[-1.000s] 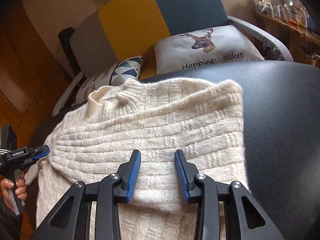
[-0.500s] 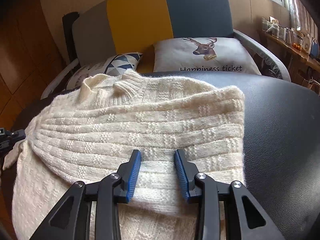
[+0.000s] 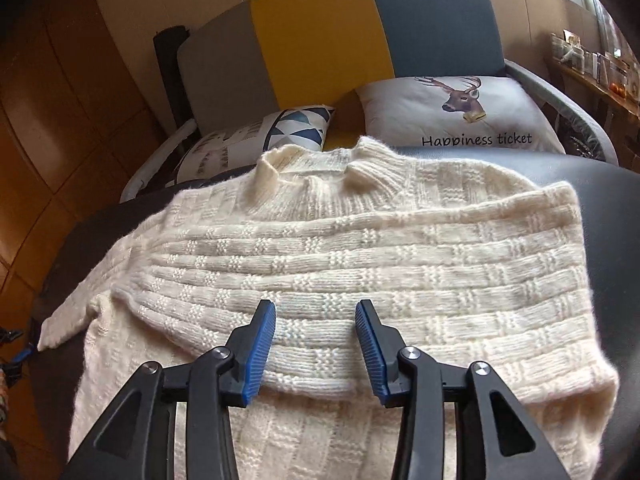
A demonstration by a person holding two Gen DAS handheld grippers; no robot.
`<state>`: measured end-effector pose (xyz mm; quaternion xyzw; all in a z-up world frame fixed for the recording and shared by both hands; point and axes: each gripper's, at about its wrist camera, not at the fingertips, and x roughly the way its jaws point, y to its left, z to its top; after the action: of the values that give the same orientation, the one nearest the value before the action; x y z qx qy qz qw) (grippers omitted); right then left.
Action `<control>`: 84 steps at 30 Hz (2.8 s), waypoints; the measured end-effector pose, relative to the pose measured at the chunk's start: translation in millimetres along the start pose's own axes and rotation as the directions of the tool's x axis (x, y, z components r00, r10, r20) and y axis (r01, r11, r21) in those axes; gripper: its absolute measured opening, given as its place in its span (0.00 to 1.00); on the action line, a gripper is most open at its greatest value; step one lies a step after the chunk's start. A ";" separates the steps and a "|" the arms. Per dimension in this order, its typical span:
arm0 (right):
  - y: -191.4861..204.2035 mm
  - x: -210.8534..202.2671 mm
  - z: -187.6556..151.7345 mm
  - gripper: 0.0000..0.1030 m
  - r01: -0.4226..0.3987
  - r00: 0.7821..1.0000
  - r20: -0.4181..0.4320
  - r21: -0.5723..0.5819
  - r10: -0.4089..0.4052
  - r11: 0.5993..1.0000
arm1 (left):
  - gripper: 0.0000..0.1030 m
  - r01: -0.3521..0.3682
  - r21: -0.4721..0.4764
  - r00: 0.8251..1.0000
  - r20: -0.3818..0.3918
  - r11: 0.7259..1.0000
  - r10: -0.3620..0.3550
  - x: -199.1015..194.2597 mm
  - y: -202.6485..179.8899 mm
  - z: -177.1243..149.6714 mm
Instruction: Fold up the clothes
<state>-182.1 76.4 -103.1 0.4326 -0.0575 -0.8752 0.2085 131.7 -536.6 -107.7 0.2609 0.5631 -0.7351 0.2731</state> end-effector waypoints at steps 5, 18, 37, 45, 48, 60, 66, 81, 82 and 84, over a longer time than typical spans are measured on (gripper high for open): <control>5.2 -0.9 -3.9 0.41 -0.005 1.000 0.007 0.020 0.005 1.000 | 0.43 -0.024 -0.123 0.999 -0.030 0.992 0.020 8.9 33.9 20.3; -3.7 4.1 -12.6 0.42 -0.040 0.999 0.023 0.053 0.039 0.998 | 0.28 -0.037 -0.267 0.999 0.004 0.963 0.040 45.6 33.7 15.7; -10.8 3.9 -12.8 0.42 -0.083 0.996 0.025 0.082 0.081 0.993 | 0.05 0.151 0.056 0.988 0.016 0.987 -0.152 42.5 -100.9 -10.0; -16.0 5.7 -11.7 0.42 -0.121 0.993 0.012 0.091 0.120 0.989 | 0.05 0.354 0.290 0.923 -0.264 0.889 -0.282 94.6 -242.7 -123.7; -16.5 5.7 -11.6 0.42 -0.130 0.992 0.006 0.087 0.130 0.988 | 0.05 0.387 0.339 0.895 -0.363 0.858 -0.261 126.7 -282.2 -165.1; -6.6 -8.0 16.0 0.41 -0.442 0.894 0.037 0.237 0.447 0.865 | 0.05 0.384 0.421 0.822 -0.561 0.822 -0.097 187.3 -300.9 -296.1; 26.1 46.2 19.0 0.41 -0.548 0.784 -0.035 0.431 0.620 0.717 | 0.28 0.485 0.253 0.763 -0.589 0.837 -0.265 152.5 -280.5 -265.2; 70.6 93.7 19.1 0.14 -0.422 0.866 0.007 0.547 0.500 0.723 | 0.29 0.409 -0.048 0.810 -0.440 0.911 -0.387 117.1 -130.6 -174.7; 76.7 91.6 21.4 0.04 -0.399 0.880 -0.017 0.514 0.474 0.760 | 0.29 0.409 -0.073 0.808 -0.435 0.910 -0.398 118.8 -125.9 -173.3; 89.1 87.3 26.2 0.05 -0.349 0.907 -0.062 0.443 0.417 0.826 | 0.29 0.430 -0.134 0.787 -0.429 0.893 -0.443 122.2 -120.3 -171.7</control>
<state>-221.5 -42.6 -125.9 0.5137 -0.3145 -0.7454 0.2856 -26.2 -357.1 -149.2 0.2820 0.6662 -0.6894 -0.0375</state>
